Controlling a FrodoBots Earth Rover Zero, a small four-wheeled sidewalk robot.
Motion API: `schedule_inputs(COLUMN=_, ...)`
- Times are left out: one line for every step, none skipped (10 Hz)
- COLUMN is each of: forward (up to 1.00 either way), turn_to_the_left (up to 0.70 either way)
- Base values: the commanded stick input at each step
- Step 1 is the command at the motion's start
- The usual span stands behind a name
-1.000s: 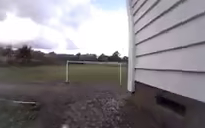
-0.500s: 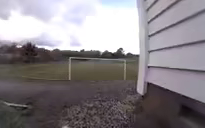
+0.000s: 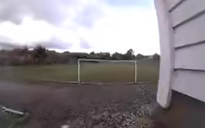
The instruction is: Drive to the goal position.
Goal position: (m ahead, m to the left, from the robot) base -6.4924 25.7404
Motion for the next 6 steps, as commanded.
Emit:
schedule_inputs(forward=0.7, turn_to_the_left=0.35)
schedule_inputs(forward=0.7, turn_to_the_left=0.35)
schedule_inputs(forward=0.7, turn_to_the_left=0.35)
schedule_inputs(forward=0.7, turn_to_the_left=0.35)
schedule_inputs(forward=0.7, turn_to_the_left=0.35)
schedule_inputs(forward=0.13, turn_to_the_left=0.52)
